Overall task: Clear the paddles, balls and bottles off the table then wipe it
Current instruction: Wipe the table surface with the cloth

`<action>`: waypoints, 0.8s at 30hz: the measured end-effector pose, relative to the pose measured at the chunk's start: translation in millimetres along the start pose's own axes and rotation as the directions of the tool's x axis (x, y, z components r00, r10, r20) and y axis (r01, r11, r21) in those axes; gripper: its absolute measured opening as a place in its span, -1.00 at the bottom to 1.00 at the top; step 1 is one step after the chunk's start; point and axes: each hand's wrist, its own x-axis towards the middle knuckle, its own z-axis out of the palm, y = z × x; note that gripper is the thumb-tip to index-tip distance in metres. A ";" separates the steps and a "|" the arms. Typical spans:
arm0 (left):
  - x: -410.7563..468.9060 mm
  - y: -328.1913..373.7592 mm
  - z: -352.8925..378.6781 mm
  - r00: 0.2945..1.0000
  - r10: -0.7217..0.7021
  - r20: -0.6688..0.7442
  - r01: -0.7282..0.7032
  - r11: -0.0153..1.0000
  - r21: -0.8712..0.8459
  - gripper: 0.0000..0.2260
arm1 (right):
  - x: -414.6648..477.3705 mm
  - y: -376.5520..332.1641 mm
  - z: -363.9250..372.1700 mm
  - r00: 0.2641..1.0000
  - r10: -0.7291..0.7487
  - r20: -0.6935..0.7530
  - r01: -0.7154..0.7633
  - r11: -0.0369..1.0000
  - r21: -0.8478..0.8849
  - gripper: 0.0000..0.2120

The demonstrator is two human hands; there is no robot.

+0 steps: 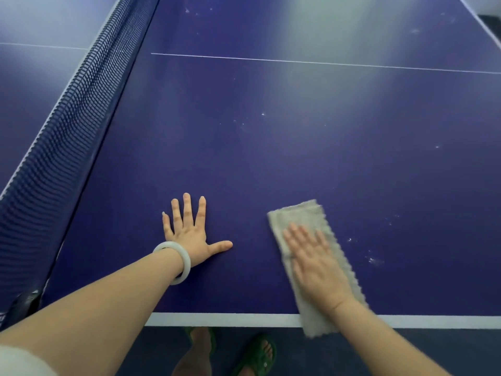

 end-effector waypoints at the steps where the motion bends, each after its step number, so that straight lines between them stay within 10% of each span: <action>1: -0.5 -0.1 0.0 1.000 0.001 -0.002 -0.001 1.000 0.003 0.08 | 4.0 22.1 -2.2 0.995 0.105 0.002 -0.105 0.994 -0.012 -0.43; 7: -0.6 0.6 -0.5 1.000 0.004 0.005 -0.004 1.000 -0.003 0.09 | 44.9 28.9 -7.9 0.722 0.692 -0.001 -0.689 0.720 0.088 -0.44; 13: -0.7 -0.5 -0.6 1.000 0.007 0.013 -0.007 1.000 -0.004 0.08 | 79.4 -67.2 10.2 0.987 0.161 -0.006 -0.161 0.987 0.010 -0.44; 18: -0.6 -0.5 0.3 1.000 0.005 0.004 -0.005 1.000 -0.009 0.09 | 139.0 -55.2 -2.4 0.987 -0.122 0.103 0.120 0.992 0.027 -0.42; 24: -1.6 0.0 -1.3 1.000 0.005 0.020 -0.005 1.000 -0.001 0.07 | 104.4 53.6 -12.3 0.897 0.442 0.014 -0.442 0.897 0.012 -0.37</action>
